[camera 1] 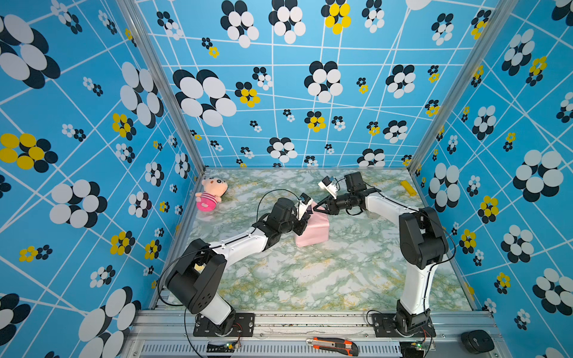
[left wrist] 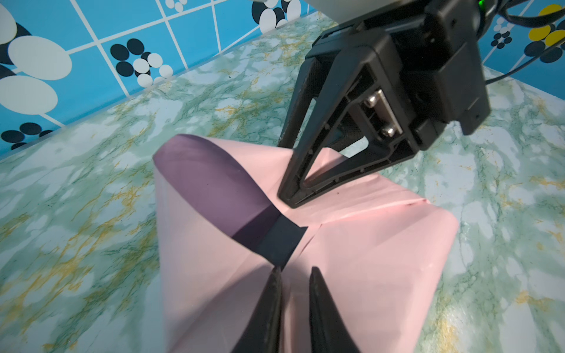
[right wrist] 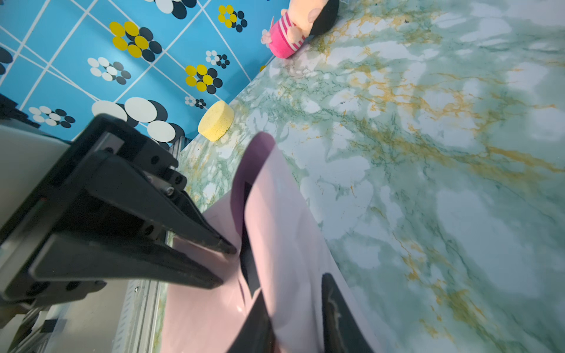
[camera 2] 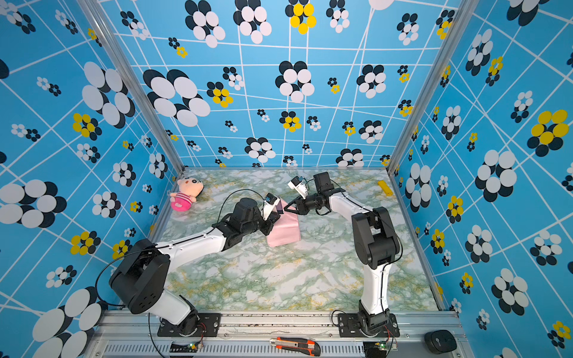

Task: Wrap a gift box in wrapping paper
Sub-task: Fold the seventh fold of the wrapping paper on the gift box.

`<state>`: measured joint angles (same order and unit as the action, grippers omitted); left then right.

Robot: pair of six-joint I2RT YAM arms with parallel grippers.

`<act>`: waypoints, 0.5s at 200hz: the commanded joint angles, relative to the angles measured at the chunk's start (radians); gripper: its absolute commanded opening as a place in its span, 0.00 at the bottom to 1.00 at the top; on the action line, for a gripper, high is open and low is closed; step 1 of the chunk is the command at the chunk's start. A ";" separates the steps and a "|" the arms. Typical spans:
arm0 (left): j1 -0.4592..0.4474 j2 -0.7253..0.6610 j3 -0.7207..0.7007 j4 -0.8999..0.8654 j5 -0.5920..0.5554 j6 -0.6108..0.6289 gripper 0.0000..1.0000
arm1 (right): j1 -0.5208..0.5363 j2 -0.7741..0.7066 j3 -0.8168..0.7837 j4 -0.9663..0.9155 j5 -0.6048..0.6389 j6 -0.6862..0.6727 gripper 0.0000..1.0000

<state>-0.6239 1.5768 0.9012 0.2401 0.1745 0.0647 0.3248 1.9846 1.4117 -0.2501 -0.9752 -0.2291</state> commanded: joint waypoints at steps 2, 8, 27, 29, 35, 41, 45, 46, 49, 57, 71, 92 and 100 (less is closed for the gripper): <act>0.009 0.041 0.013 -0.078 0.036 0.028 0.20 | 0.010 -0.044 -0.076 -0.004 0.023 0.005 0.18; 0.010 0.043 0.017 -0.079 0.043 0.031 0.20 | 0.009 -0.066 -0.110 0.028 0.042 0.023 0.16; 0.010 0.049 0.025 -0.082 0.061 0.035 0.20 | 0.010 -0.153 -0.226 0.132 0.100 0.084 0.15; 0.010 0.049 0.025 -0.083 0.063 0.035 0.20 | 0.010 -0.160 -0.236 0.145 0.102 0.092 0.15; 0.010 0.051 0.025 -0.082 0.067 0.037 0.20 | 0.009 -0.187 -0.272 0.184 0.106 0.115 0.15; 0.010 0.051 0.025 -0.081 0.073 0.037 0.20 | 0.010 -0.208 -0.304 0.224 0.112 0.138 0.16; 0.010 0.051 0.025 -0.080 0.076 0.038 0.20 | 0.009 -0.218 -0.321 0.245 0.117 0.151 0.17; 0.010 0.052 0.025 -0.079 0.077 0.038 0.20 | 0.009 -0.219 -0.322 0.249 0.117 0.153 0.18; 0.010 0.051 0.025 -0.078 0.079 0.038 0.20 | 0.010 -0.226 -0.328 0.259 0.118 0.157 0.20; 0.010 0.053 0.025 -0.078 0.086 0.040 0.20 | 0.009 -0.231 -0.337 0.279 0.124 0.164 0.22; 0.010 0.055 0.025 -0.075 0.098 0.040 0.20 | 0.010 -0.215 -0.322 0.303 0.122 0.175 0.22; 0.010 0.056 0.027 -0.075 0.107 0.040 0.20 | 0.013 -0.168 -0.273 0.323 0.098 0.193 0.19; 0.010 0.056 0.026 -0.073 0.109 0.040 0.20 | 0.014 -0.157 -0.264 0.325 0.094 0.196 0.20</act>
<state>-0.6167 1.5970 0.9192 0.2398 0.2478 0.0944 0.3283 1.7794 1.1030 0.0166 -0.8879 -0.0723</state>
